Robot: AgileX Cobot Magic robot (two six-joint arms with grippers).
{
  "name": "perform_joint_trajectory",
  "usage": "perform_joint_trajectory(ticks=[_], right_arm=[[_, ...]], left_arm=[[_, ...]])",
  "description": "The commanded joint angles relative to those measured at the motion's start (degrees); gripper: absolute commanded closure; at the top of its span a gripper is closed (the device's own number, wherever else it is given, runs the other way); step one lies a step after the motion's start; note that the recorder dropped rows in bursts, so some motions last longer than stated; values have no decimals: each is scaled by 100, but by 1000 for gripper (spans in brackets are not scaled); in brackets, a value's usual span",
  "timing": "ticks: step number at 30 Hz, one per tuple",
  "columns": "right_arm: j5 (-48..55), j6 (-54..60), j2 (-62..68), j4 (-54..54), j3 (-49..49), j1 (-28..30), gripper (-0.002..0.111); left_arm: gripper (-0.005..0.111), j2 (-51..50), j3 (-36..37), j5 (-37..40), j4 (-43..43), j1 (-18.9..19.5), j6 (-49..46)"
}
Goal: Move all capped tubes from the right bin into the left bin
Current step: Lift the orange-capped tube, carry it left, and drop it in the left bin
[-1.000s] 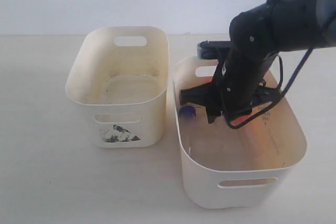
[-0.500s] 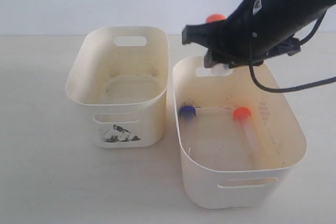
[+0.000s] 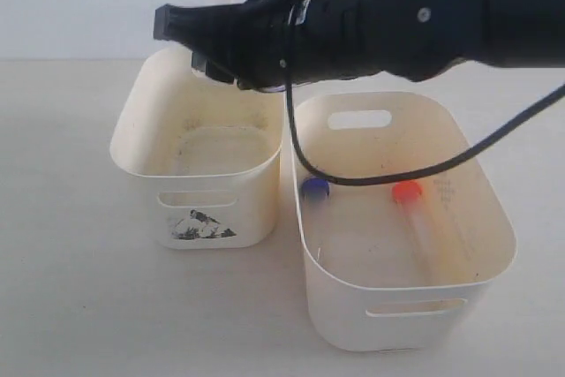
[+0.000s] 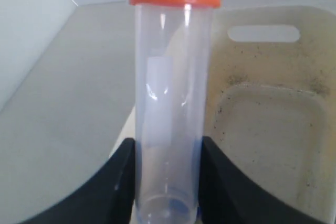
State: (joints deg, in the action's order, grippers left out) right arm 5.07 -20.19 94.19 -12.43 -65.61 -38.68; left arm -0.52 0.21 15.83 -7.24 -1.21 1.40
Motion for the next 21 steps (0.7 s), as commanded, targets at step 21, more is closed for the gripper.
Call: perform_joint_trajectory(ticks=[21], right_arm=[[1911, 429, 431, 14, -1051, 316, 65]], left_arm=[[102, 11, -21, -84, 38, 6, 66]])
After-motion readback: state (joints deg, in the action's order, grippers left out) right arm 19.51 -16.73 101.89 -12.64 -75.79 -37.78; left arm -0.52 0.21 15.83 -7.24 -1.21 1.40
